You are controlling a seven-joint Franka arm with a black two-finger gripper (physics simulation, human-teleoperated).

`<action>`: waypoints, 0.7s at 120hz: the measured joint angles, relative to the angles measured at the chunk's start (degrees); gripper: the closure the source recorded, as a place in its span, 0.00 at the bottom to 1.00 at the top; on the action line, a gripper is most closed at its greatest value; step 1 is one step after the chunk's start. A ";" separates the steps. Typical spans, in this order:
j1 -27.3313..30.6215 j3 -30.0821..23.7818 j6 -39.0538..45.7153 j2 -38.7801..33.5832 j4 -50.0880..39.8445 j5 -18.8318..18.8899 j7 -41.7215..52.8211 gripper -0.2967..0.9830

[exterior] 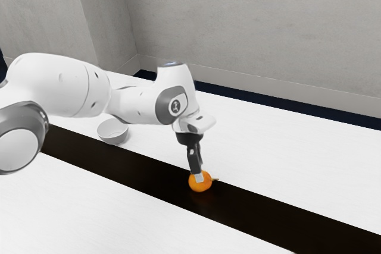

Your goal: Place the pear in the bowl.

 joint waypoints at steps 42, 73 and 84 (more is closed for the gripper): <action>-0.07 -1.98 1.55 -0.08 -0.25 4.70 5.71 0.23; 0.00 -2.37 4.17 1.80 0.72 9.15 10.76 0.23; 0.01 -3.61 4.67 1.55 0.85 8.74 12.67 0.23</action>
